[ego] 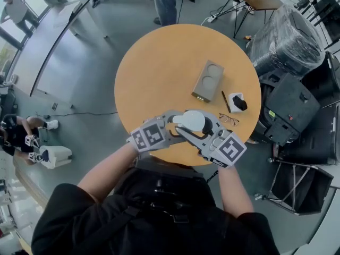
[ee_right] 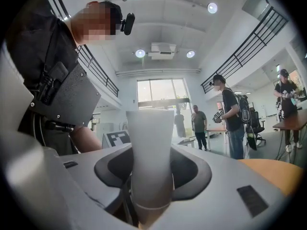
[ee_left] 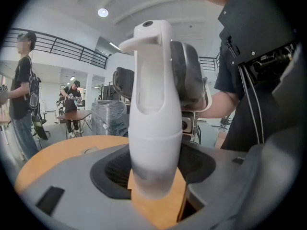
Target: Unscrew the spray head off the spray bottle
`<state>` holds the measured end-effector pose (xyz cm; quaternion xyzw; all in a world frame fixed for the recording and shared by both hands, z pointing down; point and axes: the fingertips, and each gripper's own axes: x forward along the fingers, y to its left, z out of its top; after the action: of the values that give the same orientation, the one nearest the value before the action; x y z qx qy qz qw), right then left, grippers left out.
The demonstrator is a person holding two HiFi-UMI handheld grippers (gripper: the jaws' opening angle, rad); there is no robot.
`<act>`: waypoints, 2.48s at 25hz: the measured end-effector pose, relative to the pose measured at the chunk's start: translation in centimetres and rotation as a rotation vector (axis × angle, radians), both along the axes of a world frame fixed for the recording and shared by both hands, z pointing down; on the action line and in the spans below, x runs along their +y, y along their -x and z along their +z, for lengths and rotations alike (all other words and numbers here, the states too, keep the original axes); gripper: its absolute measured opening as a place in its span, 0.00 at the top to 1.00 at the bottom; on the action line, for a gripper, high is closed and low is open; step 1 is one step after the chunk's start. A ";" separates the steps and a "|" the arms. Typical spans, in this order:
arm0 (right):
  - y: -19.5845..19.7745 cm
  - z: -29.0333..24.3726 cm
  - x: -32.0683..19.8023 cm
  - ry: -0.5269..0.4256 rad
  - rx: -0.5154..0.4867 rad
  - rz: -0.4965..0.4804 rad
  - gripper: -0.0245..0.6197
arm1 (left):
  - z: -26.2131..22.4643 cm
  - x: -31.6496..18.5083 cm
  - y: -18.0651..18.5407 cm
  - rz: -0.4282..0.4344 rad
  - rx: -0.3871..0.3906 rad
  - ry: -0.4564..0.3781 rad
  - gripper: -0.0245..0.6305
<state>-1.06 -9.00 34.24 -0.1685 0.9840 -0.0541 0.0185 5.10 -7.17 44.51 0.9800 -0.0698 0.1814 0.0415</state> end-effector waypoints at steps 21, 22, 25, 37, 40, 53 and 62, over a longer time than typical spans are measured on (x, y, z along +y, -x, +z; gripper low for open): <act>1.2 -4.3 4.6 -0.011 -0.089 -0.389 0.64 | -4.4 4.0 1.5 0.314 0.126 0.032 0.50; 1.1 -4.3 4.7 -0.004 -0.093 -0.417 0.64 | -4.4 4.2 1.4 0.334 0.129 0.039 0.50; 0.5 -4.6 4.9 0.013 -0.114 -0.492 0.64 | -4.7 4.5 1.2 0.394 0.151 0.063 0.50; 0.2 -6.7 7.6 0.128 -0.237 -0.840 0.65 | -6.4 8.7 1.6 0.691 0.202 0.232 0.50; 0.3 -6.3 5.5 0.095 -0.223 -0.722 0.63 | -6.3 5.6 1.7 0.561 0.192 0.154 0.50; 1.6 -3.1 -2.2 -0.117 0.042 0.015 0.45 | -5.6 -3.7 1.4 -0.079 0.181 -0.097 0.50; 0.7 -2.9 -3.1 -0.083 0.013 0.152 0.58 | -4.7 -3.4 0.8 -0.162 0.144 -0.116 0.50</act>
<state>-1.78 -12.12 31.31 -0.2420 0.9700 -0.0108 0.0229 4.33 -10.61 39.83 0.9824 -0.1560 0.1023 0.0041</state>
